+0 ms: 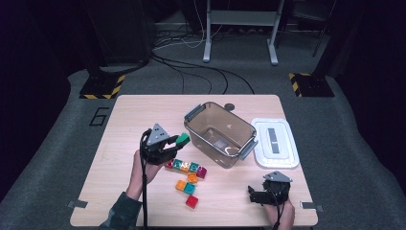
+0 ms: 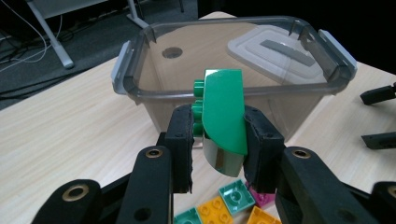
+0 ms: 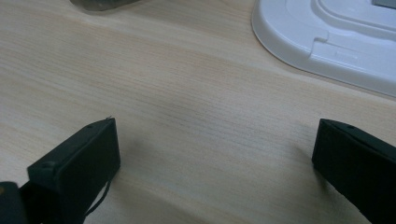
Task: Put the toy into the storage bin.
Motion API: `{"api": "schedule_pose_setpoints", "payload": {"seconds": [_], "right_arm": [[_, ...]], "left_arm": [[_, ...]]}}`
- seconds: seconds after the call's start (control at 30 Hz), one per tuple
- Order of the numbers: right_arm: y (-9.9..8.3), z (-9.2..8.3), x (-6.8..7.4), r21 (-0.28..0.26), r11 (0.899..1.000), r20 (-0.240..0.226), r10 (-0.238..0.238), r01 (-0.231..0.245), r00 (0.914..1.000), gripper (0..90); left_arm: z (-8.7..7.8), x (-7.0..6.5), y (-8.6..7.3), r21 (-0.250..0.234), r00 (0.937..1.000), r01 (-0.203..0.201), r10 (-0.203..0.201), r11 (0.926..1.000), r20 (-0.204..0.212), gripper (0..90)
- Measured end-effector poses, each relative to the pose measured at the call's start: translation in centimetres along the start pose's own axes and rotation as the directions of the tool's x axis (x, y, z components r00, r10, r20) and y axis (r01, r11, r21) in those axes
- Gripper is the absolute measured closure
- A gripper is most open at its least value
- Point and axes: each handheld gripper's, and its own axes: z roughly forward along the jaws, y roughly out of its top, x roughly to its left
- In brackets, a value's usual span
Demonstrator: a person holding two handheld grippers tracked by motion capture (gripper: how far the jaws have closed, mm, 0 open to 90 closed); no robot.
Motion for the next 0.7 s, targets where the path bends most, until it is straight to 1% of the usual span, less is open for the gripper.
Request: {"api": "schedule_pose_setpoints", "payload": {"seconds": [0.03,0.17,0.27,0.4,0.53,0.7], "right_arm": [[0.0,0.0,0.0,0.000,1.000,0.000,0.000,0.000,1.0000,0.0],[0.0,0.0,0.0,0.000,1.000,0.000,0.001,-0.001,1.0000,0.0],[0.0,0.0,0.0,0.000,1.000,0.001,0.001,-0.001,1.0000,0.0],[0.0,0.0,0.0,0.000,1.000,0.001,0.001,-0.001,1.0000,0.0],[0.0,0.0,0.0,-0.001,1.000,0.003,0.003,-0.003,1.0000,0.0],[0.0,0.0,0.0,-0.001,1.000,0.003,0.003,-0.003,1.0000,0.0]], "left_arm": [[0.1,0.1,0.2,-0.005,1.0000,-0.007,0.007,1.0000,-0.002,66.5],[0.5,0.2,1.1,-0.011,0.9999,-0.012,0.012,0.9999,0.004,66.5],[0.9,0.4,1.5,-0.015,0.9999,-0.003,0.003,0.9999,0.010,66.6],[1.4,0.6,2.2,-0.021,0.9998,-0.005,0.006,0.9998,0.020,66.6],[2.0,0.7,2.7,-0.015,0.9997,-0.007,0.007,0.9999,0.023,66.6],[2.5,1.2,3.5,-0.015,0.9996,-0.010,0.011,0.9998,0.027,66.6]]}}
